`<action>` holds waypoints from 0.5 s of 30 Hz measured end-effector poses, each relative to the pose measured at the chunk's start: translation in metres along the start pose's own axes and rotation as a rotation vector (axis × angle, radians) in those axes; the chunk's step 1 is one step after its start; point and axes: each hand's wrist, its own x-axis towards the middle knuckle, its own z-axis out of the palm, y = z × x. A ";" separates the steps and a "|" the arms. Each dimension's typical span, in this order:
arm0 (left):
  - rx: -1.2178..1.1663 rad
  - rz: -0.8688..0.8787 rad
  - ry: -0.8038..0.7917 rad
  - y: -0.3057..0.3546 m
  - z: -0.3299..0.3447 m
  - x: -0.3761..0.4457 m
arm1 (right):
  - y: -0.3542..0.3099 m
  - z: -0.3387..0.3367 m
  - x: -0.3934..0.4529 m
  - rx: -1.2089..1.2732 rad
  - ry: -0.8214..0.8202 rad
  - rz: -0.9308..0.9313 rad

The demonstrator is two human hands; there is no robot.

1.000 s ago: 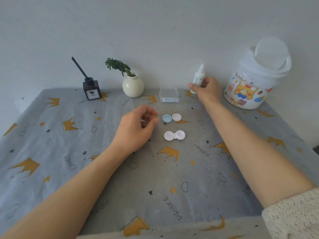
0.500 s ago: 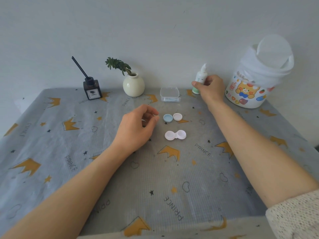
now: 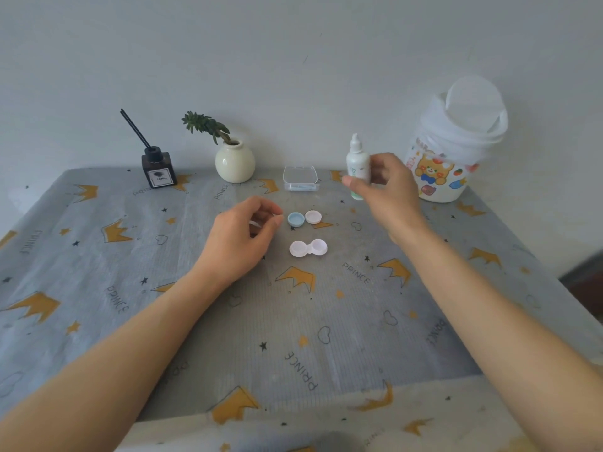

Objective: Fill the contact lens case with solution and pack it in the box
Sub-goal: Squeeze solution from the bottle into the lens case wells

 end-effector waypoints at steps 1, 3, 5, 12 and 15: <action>0.001 0.009 0.006 0.001 0.000 -0.001 | -0.001 -0.002 -0.008 -0.003 -0.020 -0.018; 0.000 0.038 0.019 0.003 0.001 -0.002 | -0.004 -0.005 -0.022 -0.024 -0.057 -0.053; -0.003 0.078 0.035 0.006 0.000 -0.003 | -0.005 -0.006 -0.036 -0.049 -0.099 -0.081; 0.007 0.324 0.036 0.015 0.003 -0.011 | -0.008 -0.002 -0.065 -0.152 -0.163 -0.267; 0.025 0.370 0.017 0.015 0.007 -0.011 | -0.005 -0.001 -0.069 -0.202 -0.176 -0.325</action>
